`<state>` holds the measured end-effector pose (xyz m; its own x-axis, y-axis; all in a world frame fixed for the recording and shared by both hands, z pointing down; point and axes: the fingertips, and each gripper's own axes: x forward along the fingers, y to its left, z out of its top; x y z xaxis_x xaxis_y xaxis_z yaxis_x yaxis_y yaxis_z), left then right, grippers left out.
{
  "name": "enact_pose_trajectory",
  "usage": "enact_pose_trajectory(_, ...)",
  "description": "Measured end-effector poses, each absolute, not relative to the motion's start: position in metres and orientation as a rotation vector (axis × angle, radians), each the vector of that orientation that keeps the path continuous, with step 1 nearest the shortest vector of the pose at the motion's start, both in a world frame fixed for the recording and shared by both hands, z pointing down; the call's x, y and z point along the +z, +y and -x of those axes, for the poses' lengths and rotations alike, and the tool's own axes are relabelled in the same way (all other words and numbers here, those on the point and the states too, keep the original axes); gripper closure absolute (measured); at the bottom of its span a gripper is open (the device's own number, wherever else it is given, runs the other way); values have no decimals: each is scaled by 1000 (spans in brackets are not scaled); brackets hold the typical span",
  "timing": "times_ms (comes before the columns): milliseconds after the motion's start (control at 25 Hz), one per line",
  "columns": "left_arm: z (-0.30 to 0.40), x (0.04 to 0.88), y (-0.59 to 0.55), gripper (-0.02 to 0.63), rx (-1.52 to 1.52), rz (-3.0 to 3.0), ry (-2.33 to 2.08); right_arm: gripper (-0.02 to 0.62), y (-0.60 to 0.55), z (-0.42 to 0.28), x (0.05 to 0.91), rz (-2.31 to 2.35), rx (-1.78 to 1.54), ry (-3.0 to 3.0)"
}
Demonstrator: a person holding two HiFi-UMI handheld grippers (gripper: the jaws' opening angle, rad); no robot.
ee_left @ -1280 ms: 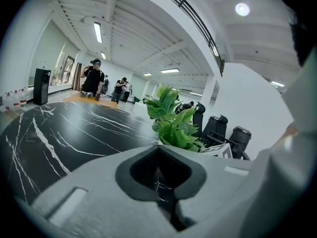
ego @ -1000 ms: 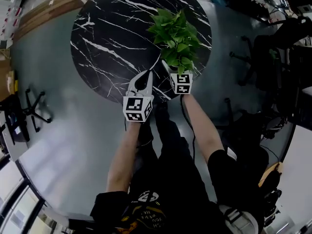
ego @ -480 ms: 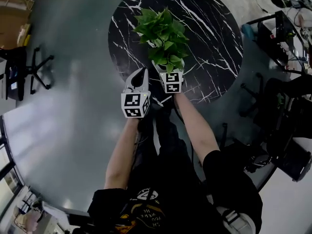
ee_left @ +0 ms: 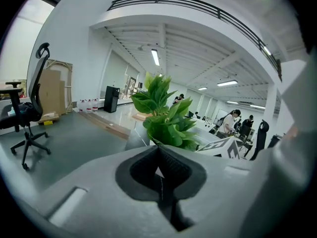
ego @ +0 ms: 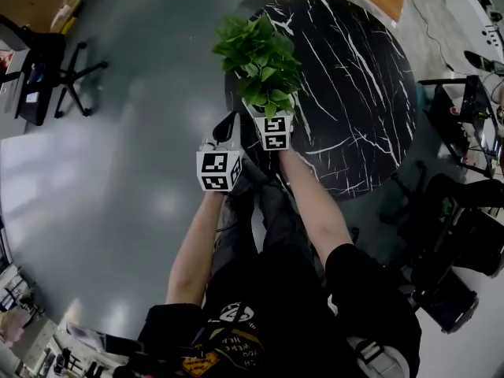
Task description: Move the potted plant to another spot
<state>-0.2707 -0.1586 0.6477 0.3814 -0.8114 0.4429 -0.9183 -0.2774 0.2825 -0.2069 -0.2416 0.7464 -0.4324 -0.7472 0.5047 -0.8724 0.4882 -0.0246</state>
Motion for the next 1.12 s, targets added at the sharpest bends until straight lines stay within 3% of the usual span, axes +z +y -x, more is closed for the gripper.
enact_pose_trajectory(280, 279, 651, -170, 603, 292, -2095, -1529, 106, -268, 261, 741, -1257, 362, -2373)
enact_pose_trajectory(520, 255, 650, -190, 603, 305, -2072, -1536, 106, -315, 245, 740, -1219, 339, -2370)
enact_pose_trajectory(720, 207, 657, -213, 603, 338, -2102, -1517, 106, -351, 187, 743, -1238, 363, -2336)
enact_pose_trajectory(1120, 94, 662, -256, 603, 331, -2174, -1405, 106, -435, 8, 756, -1475, 425, -2262)
